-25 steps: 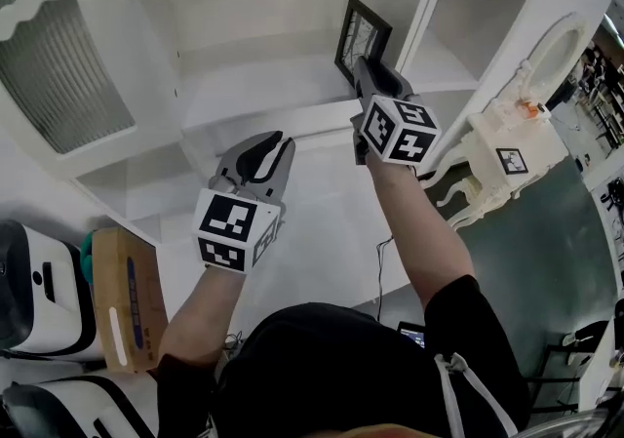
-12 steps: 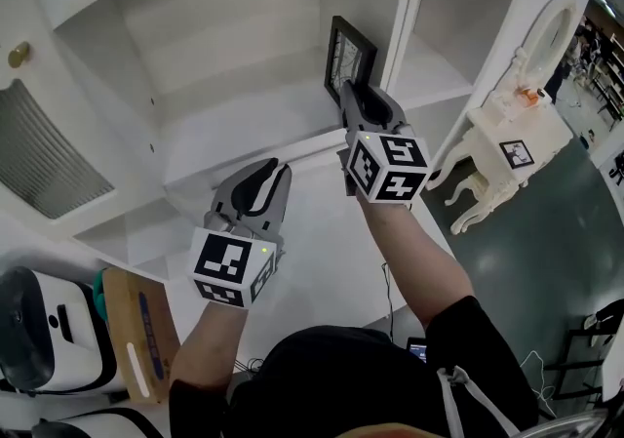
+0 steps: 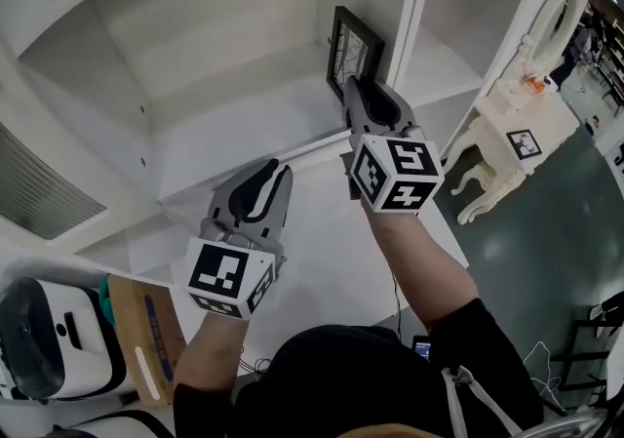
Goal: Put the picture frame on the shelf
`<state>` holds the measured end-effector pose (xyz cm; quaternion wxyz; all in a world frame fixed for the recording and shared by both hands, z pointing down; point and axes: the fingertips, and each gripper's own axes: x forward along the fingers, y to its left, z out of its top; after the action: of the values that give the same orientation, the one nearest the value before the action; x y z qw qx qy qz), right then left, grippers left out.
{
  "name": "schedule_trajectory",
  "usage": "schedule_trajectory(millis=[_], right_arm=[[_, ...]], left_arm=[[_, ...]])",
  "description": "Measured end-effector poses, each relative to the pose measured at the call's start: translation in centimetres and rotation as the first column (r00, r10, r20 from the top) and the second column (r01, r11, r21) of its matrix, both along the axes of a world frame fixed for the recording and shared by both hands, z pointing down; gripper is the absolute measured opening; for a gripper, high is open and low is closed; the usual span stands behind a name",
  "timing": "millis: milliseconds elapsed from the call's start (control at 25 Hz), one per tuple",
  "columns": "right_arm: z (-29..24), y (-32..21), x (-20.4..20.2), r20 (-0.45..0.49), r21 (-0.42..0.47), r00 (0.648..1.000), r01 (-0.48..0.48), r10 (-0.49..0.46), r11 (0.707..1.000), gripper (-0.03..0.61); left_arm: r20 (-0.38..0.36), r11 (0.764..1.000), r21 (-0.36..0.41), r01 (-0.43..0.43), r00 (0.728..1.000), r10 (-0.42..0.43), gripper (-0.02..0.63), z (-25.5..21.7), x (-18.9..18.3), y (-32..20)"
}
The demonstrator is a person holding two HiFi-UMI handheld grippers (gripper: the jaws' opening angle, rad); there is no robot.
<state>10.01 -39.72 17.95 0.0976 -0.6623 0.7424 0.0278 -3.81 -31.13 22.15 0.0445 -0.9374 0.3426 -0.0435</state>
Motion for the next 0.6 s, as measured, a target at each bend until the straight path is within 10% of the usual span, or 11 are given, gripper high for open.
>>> schedule_trajectory(millis=[600], right_arm=[[-1.3, 1.0, 0.2, -0.079, 0.030, 0.996, -0.034, 0.036, 0.999, 0.094]], left_arm=[[-0.009, 1.000, -0.019, -0.015, 1.000, 0.015, 0.063, 0.6, 0.2, 0.4]])
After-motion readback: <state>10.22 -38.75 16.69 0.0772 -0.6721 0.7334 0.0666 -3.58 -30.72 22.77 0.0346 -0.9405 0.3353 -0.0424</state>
